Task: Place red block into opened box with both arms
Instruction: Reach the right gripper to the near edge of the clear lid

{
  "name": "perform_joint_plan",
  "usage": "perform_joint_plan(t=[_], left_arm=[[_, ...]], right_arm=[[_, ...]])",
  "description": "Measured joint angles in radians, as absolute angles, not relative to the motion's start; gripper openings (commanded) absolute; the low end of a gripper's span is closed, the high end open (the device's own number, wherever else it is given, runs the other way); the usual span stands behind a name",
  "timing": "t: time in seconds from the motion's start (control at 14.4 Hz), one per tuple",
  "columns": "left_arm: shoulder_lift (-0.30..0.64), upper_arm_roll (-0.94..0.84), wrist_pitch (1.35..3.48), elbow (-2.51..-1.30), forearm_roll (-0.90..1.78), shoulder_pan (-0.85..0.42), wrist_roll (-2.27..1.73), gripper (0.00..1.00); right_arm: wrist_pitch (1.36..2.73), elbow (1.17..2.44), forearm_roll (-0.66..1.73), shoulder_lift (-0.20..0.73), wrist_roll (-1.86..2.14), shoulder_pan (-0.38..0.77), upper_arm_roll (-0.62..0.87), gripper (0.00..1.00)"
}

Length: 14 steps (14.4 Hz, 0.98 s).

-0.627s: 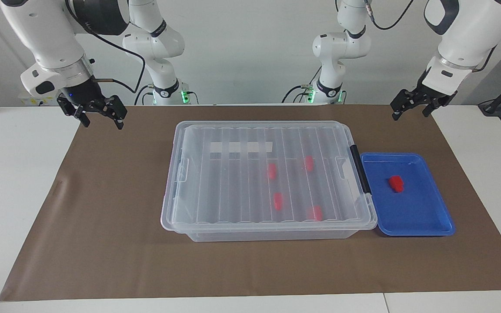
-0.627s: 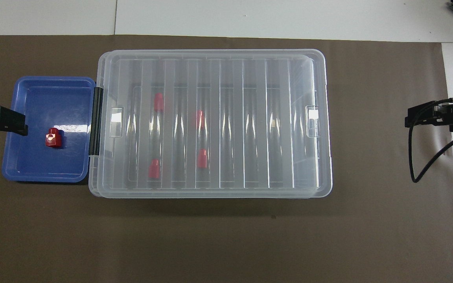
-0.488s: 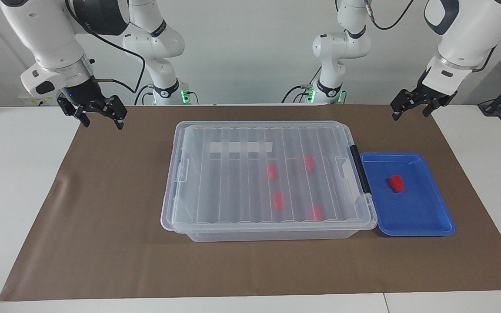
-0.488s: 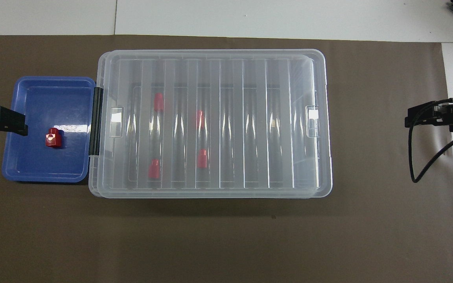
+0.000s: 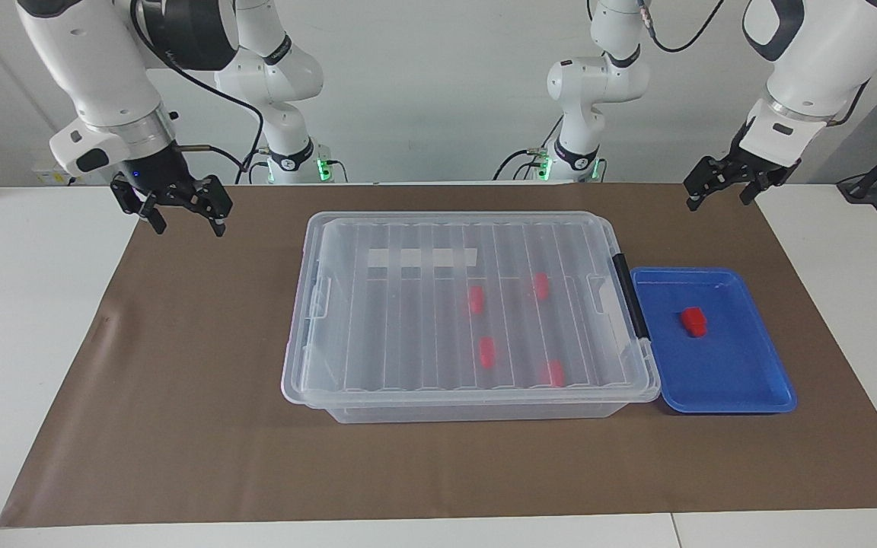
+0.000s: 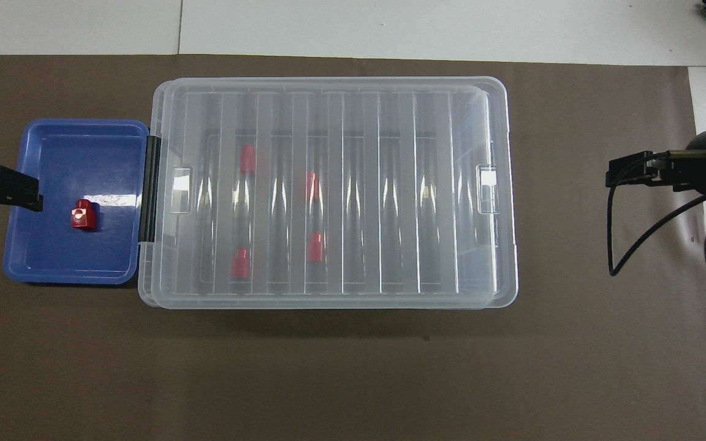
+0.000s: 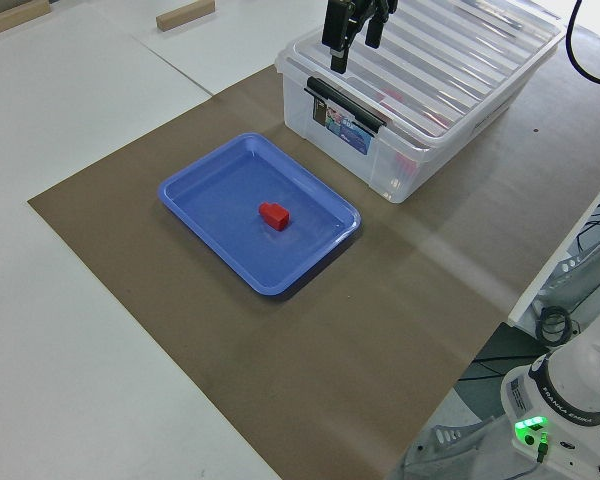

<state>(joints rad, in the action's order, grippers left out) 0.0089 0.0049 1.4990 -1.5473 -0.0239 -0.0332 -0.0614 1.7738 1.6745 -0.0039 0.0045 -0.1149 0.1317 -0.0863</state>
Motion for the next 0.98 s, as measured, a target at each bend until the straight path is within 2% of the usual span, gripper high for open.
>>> perform_joint_plan(t=[0.28, 0.49, 0.7, 0.98], left_arm=[[0.008, 0.011, 1.500, -1.547, -0.025, -0.032, -0.064, 1.00], [0.007, 0.015, 1.500, -1.547, -0.029, -0.031, -0.072, 1.00], [0.007, 0.015, 1.500, -1.547, -0.029, -0.031, -0.078, 1.00], [0.007, 0.016, 1.500, -1.547, -0.029, -0.031, -0.082, 1.00]], right_arm=[[1.987, 1.801, 0.013, 0.038, -0.163, 0.256, -0.082, 1.00], [2.084, 1.832, 0.013, 0.100, -0.208, 0.322, -0.081, 1.00], [2.129, 1.853, 0.013, 0.139, -0.208, 0.313, -0.084, 1.00], [2.137, 1.865, 0.014, 0.136, -0.199, 0.290, -0.085, 1.00]])
